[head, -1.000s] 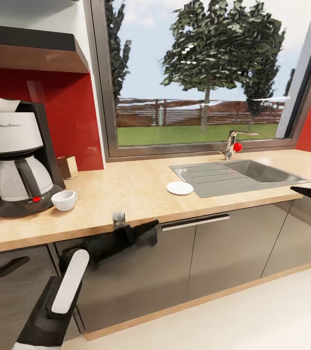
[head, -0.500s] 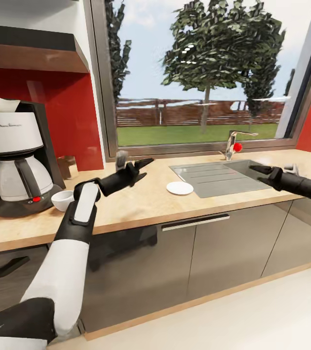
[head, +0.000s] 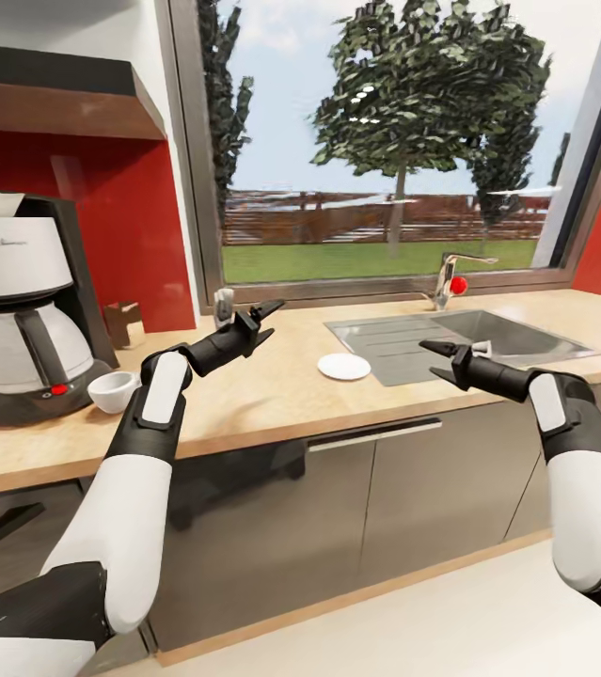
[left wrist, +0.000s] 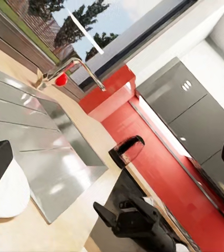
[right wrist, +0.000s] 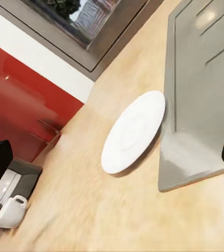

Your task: Set up a coffee station on the kitchen countertop: keep the coffee maker on the countertop, move the bottle of coffee from the kitchen shelf to the counter next to the coffee maker, place a paper coffee filter on top of the coffee maker, put the saucer next to the coffee maker with the coffee cup on the saucer, and place the electric kettle next to the coffee maker.

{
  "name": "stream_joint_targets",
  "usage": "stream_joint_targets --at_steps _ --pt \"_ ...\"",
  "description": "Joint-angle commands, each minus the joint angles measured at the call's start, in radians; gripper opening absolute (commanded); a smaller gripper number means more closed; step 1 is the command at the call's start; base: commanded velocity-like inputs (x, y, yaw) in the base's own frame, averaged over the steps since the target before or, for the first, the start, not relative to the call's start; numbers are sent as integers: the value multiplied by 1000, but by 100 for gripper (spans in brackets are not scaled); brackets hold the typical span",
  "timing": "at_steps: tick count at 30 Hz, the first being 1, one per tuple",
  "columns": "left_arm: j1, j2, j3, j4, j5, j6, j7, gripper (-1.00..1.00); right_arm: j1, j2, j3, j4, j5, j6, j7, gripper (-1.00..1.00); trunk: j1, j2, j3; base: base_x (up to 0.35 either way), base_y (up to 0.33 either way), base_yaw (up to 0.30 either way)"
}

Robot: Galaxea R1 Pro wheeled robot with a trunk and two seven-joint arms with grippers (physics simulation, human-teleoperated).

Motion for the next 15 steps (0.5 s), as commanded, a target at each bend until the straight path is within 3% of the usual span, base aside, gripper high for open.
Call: stream_joint_targets --at_steps 1,9,11,15 --pt "-1 -1 4 0 -2 7 -3 100 -1 4 -3 2 5 4 6 100 0 -1 -1 51 -34 0" --pt "-1 -1 4 3 -3 7 -3 100 -1 19 -3 11 6 3 5 100 0 -1 -1 167 -115 0" --pt "-1 -1 2 4 -3 7 -3 100 -1 36 -3 12 6 3 4 100 0 -1 -1 145 -99 0" --pt "-1 -1 2 5 -3 7 -3 100 -1 48 -3 16 6 3 4 100 0 -1 -1 171 -116 0"
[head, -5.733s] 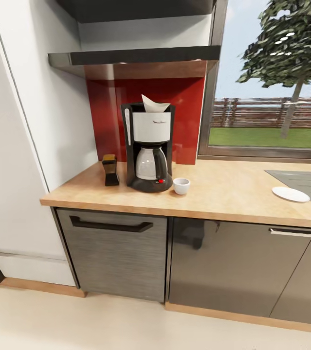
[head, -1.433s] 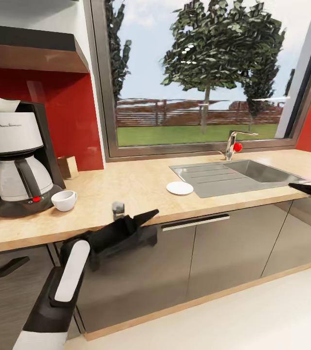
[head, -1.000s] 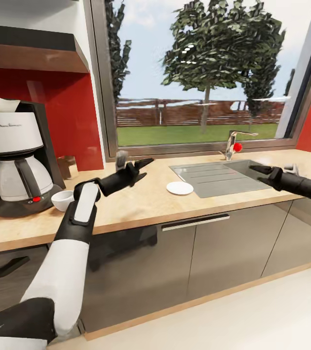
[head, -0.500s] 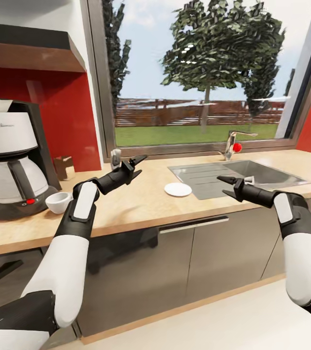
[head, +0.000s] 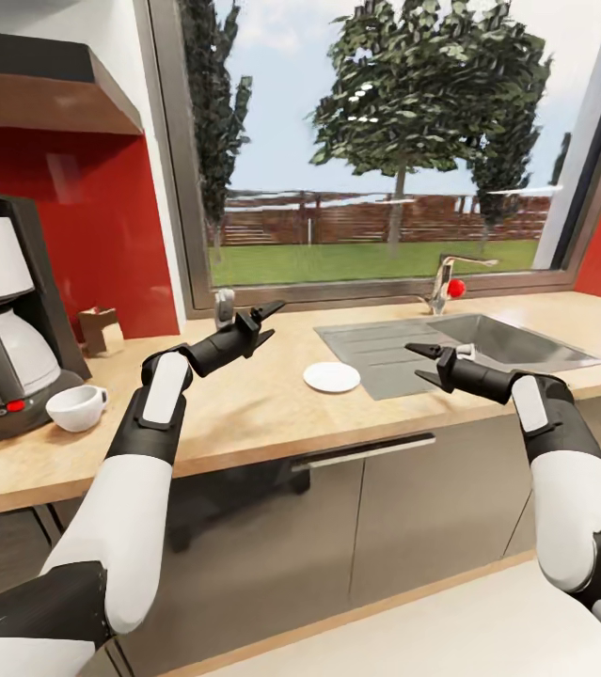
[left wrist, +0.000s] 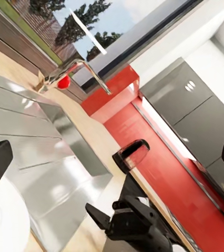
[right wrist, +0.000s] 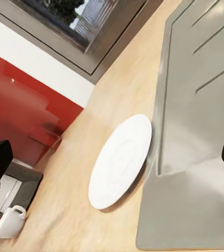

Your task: Set up a coffee station on the kitchen countertop: keep the coffee maker on the countertop, move the bottle of coffee from the kitchen shelf to the counter next to the coffee maker, place a paper coffee filter on top of the coffee maker, put the saucer next to the coffee maker with the coffee cup on the saucer, and place the electric kettle next to the coffee maker.

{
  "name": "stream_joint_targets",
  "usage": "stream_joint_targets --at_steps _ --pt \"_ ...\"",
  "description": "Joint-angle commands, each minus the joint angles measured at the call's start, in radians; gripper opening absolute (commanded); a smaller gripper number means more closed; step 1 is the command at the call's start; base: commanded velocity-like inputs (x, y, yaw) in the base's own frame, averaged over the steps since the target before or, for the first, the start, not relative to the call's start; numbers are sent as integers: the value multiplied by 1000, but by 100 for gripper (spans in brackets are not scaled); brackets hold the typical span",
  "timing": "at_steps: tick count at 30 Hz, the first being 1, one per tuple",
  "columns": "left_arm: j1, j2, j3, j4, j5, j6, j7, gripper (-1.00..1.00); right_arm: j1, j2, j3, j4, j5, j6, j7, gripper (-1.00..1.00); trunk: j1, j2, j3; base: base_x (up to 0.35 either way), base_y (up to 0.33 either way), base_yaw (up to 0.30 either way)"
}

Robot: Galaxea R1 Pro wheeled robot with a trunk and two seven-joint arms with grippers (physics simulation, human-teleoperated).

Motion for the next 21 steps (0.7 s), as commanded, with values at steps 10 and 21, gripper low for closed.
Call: stream_joint_targets --at_steps 10,21 --pt "-1 -1 3 2 -1 7 -3 100 -1 10 -2 31 5 4 3 100 0 -1 -1 -33 -121 2" --pt "-1 -1 0 2 -1 7 -3 100 -1 11 -2 32 5 4 3 100 0 -1 -1 -8 -102 110"
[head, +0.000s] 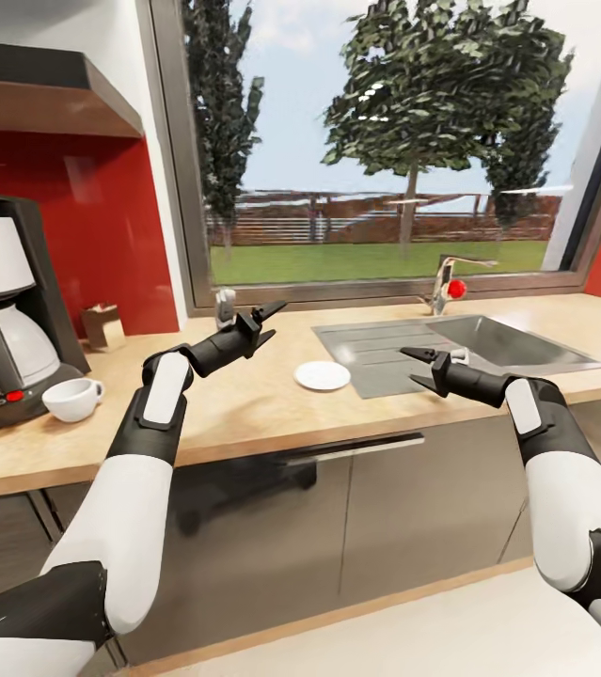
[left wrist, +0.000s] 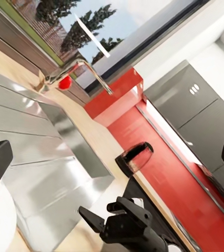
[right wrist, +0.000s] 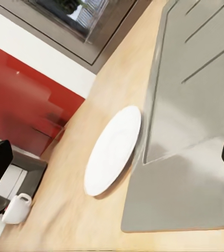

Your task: Set up a coffee station on the kitchen countertop: keep the coffee maker on the countertop, move the bottle of coffee from the kitchen shelf to the counter next to the coffee maker, place a paper coffee filter on top of the coffee maker, put the saucer next to the coffee maker with the coffee cup on the saucer, and place the electric kettle next to the coffee maker.

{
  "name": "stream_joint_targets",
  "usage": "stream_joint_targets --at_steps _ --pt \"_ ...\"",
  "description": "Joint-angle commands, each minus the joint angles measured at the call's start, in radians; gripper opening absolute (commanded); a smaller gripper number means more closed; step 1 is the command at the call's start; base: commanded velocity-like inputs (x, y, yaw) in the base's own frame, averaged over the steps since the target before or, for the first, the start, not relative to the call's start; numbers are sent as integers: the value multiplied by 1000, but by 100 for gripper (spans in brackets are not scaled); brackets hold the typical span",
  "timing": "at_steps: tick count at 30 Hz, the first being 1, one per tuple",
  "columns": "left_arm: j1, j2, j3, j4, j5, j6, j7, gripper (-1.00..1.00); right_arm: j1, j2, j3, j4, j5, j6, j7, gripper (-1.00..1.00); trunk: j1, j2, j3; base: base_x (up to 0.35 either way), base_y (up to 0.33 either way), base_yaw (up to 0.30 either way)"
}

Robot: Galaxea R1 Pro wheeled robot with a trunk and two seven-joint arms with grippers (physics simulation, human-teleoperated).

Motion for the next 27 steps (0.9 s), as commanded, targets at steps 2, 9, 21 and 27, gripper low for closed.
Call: stream_joint_targets --at_steps 2,9,21,27 --pt "-1 -2 5 1 -2 7 -3 100 -1 0 -3 1 5 4 6 100 0 -1 -1 0 -280 51" --pt "-1 -2 4 17 -2 7 -3 100 -1 0 -3 1 5 4 6 100 0 -1 0 0 -135 168" --pt "-1 -2 4 65 -2 6 224 100 -1 34 -3 -1 5 4 4 100 0 -1 1 0 -11 37" --pt "-1 -2 9 127 -2 6 246 100 -1 52 -3 -2 5 4 4 100 0 -1 1 0 0 1"
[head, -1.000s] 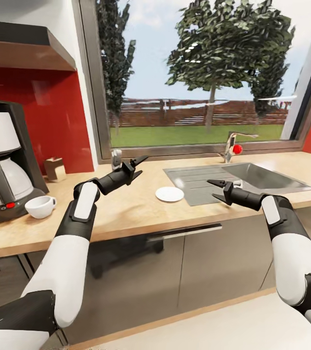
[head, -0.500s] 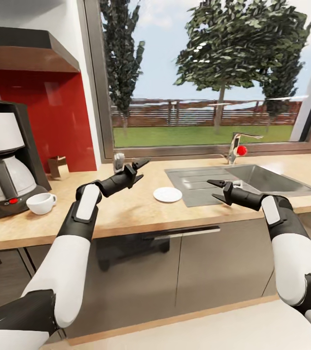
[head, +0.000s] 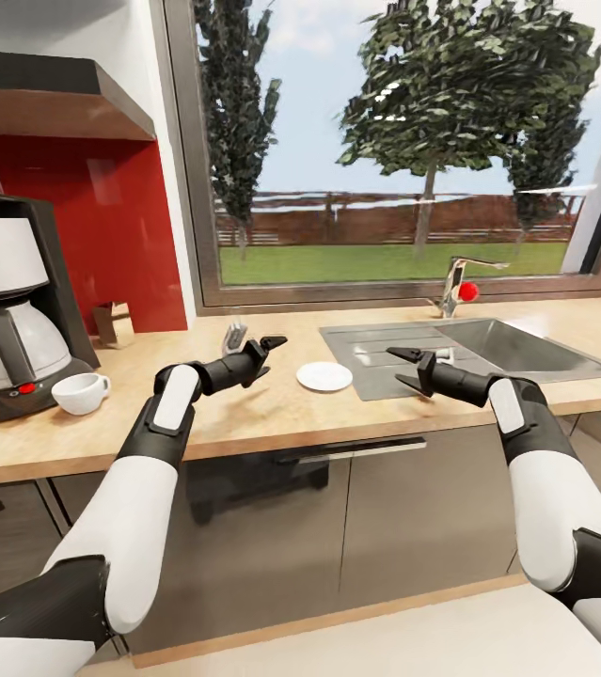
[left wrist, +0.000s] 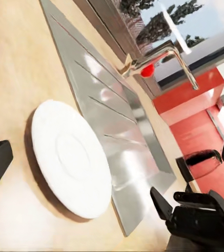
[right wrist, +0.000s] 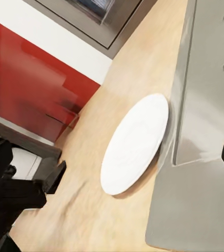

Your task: Set up a coffee station on the kitchen countertop: keep the coffee maker on the countertop, move the bottle of coffee from the kitchen shelf to the counter next to the coffee maker, place a paper coffee filter on top of the coffee maker, put the saucer next to the coffee maker with the coffee cup on the saucer, and place the electric kettle next to the coffee maker.

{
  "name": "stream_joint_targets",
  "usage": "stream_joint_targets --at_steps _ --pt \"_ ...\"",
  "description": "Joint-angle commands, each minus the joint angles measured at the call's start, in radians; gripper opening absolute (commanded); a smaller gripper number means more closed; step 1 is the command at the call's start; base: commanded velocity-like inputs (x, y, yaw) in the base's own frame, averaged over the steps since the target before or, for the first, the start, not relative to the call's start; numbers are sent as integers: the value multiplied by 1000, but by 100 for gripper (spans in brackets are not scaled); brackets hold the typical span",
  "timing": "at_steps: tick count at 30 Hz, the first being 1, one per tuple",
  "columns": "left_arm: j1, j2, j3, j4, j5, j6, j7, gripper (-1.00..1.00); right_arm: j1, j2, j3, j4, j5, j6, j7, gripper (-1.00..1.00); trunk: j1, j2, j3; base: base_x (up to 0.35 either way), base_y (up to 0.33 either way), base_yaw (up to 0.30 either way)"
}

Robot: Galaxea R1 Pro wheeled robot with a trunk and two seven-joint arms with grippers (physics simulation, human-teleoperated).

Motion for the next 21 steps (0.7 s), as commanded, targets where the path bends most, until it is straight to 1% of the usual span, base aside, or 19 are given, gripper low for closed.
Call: stream_joint_targets --at_steps 1,2,3,10,14,15,18,20,21 --pt "-1 -1 6 18 -5 7 -5 100 -1 5 -3 -1 5 4 6 100 0 -1 -1 0 0 0" --pt "-1 -1 12 43 -5 4 -3 100 -1 17 -3 -2 5 4 6 100 0 -1 -1 0 0 0" --pt "-1 -1 15 46 -5 0 -3 100 -2 20 -3 -2 5 4 6 100 0 -1 -1 0 0 0" --pt "-1 -1 20 50 -5 -6 -3 100 -2 27 -3 -1 5 3 6 100 0 -1 -1 114 0 0" --pt "-1 -1 21 52 -5 -7 -3 100 -2 42 -3 -1 5 2 3 100 0 -1 -1 51 0 0" --pt "-1 -1 21 52 -5 -7 -3 100 -2 52 -3 -1 5 2 -15 100 0 -1 -1 200 0 0" --pt "-1 -1 22 53 -5 -7 -4 100 -2 64 -3 -1 4 2 -41 100 0 -1 -1 177 0 0" --pt "-1 -1 21 53 -5 -7 -4 100 -2 80 -3 -2 3 -2 -65 100 0 -1 -1 66 0 0" --pt "-1 -1 21 54 -5 -7 -4 100 -2 83 -3 -2 3 -2 -69 100 0 -1 -1 24 0 0"
